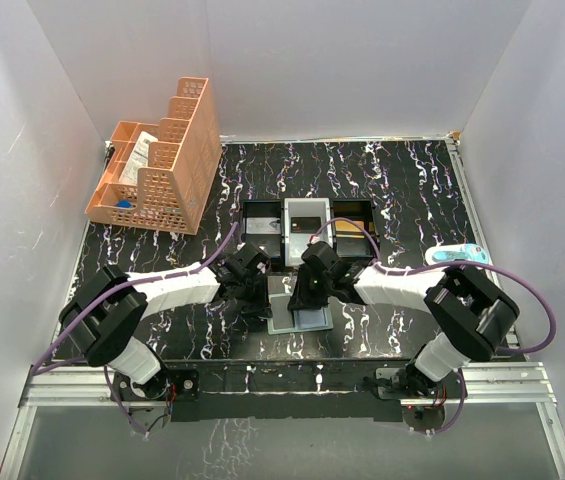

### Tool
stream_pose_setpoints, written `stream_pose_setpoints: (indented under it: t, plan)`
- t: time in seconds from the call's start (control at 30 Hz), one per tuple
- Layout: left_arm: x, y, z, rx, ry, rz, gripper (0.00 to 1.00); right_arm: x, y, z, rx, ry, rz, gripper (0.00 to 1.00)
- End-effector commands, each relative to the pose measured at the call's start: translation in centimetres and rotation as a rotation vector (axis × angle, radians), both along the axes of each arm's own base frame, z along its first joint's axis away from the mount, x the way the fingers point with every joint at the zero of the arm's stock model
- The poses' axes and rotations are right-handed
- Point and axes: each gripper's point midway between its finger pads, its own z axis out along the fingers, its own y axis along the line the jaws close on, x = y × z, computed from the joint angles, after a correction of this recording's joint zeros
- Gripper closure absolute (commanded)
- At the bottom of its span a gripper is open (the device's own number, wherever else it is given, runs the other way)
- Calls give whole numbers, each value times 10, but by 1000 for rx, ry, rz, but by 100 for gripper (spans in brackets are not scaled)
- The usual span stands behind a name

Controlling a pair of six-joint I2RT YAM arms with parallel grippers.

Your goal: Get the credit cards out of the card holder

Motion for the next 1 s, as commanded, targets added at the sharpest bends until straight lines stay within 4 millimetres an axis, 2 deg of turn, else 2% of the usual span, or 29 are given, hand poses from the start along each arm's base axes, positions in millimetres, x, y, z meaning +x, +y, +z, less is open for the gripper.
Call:
stream_pose_setpoints:
  t: [0.0, 0.2, 0.43, 0.73, 0.97]
  plan:
    - [-24, 19, -35, 123, 66, -32, 99, -11, 9, -12, 66, 30, 25, 87]
    - [-24, 20, -37, 136, 69, -32, 100, -12, 28, 16, 261, 24, 61, 100]
    - [-24, 27, -39, 174, 67, -26, 100, -7, 18, 33, 378, 10, 63, 100]
    - [-24, 31, -41, 196, 65, -25, 100, -7, -4, 29, 361, 17, 73, 100]
    - [-24, 30, -40, 188, 62, -29, 100, -5, -12, 25, 350, 26, 53, 100]
